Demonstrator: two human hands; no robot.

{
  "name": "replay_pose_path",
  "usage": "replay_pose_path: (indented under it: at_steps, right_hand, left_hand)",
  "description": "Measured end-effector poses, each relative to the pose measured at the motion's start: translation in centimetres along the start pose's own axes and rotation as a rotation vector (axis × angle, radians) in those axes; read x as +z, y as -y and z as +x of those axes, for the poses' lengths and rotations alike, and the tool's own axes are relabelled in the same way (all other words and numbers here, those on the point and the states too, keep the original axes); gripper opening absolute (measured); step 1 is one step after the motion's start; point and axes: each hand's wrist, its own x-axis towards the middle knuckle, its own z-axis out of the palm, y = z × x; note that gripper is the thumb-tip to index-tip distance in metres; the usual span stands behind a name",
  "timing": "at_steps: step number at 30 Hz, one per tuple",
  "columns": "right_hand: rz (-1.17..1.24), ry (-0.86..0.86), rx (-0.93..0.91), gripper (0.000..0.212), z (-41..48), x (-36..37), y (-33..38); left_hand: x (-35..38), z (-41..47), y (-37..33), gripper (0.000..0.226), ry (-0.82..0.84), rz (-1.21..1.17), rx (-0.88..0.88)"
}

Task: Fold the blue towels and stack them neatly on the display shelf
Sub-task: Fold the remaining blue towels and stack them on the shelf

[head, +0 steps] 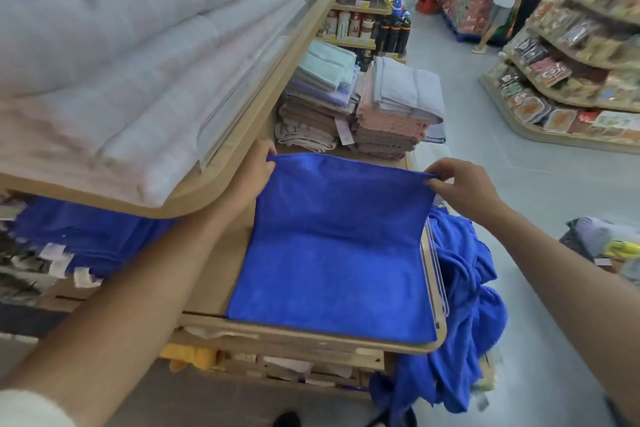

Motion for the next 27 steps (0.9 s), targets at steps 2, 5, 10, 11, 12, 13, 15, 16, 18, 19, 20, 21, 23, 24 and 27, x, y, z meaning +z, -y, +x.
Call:
replay_pose_path:
  at_steps: [2,5,10,11,12,13,15,16,18,19,20,21,23,24,27]
  right_hand:
    - [0.057,-0.046,-0.061,0.014,-3.5,-0.8,0.2]
    - [0.091,-0.074,-0.122,0.025,-9.5,-1.3,0.6]
    - [-0.066,0.075,-0.226,0.024,-18.2,0.9,0.1]
    - [-0.138,0.122,-0.244,0.024,-19.6,1.8,-0.1]
    - [-0.214,0.171,-0.25,0.02,-20.7,2.7,-0.1]
    - [-0.292,0.215,-0.254,0.014,-21.8,3.3,-0.2]
    - [-0.384,0.261,-0.254,0.015,-23.1,4.0,-0.5]
    - [-0.393,0.258,-0.245,0.022,-23.3,4.2,-0.6]
    - [-0.376,0.197,-0.22,0.029,-22.8,4.9,0.2]
    - [-0.348,0.156,-0.222,0.029,-22.2,5.7,1.0]
    - [-0.307,0.122,-0.226,0.028,-21.3,6.8,1.9]
    - [-0.264,0.109,-0.219,0.03,-20.2,8.3,3.1]
    - [-0.206,0.128,-0.159,0.043,-18.0,11.4,5.5]
    - [-0.209,0.146,-0.112,0.05,-16.9,12.8,6.4]
    - [-0.321,0.193,0.043,0.066,-15.5,15.8,7.2]
  left_hand:
    - [-1.3,-2.5,0.1,0.023,0.057,-0.144,0.049]
    - [-2.8,-5.4,3.2,0.009,0.134,-0.003,0.156]
    - [-3.2,-12.2,8.9,0.022,0.225,0.244,0.328]
    - [-2.5,-13.3,9.7,0.02,0.291,0.27,0.323]
    - [-1.8,-14.2,10.4,0.016,0.364,0.301,0.305]
    - [-1.2,-15.0,10.9,0.015,0.431,0.338,0.294]
    - [-0.4,-16.2,11.8,0.023,0.512,0.389,0.296]
    - [-0.2,-16.6,11.9,0.028,0.501,0.368,0.293]
    - [0.4,-16.5,11.5,0.031,0.375,0.272,0.282]
    - [1.2,-16.2,11.0,0.031,0.289,0.232,0.302]
    - [2.3,-15.6,10.4,0.028,0.213,0.194,0.332]
    - [3.6,-15.0,9.5,0.025,0.164,0.156,0.364]
    - [6.6,-13.6,7.4,0.025,0.154,0.132,0.381]
    - [8.2,-13.0,6.4,0.032,0.182,0.17,0.347]
    - [11.9,-13.1,5.5,0.057,0.33,0.37,0.194]
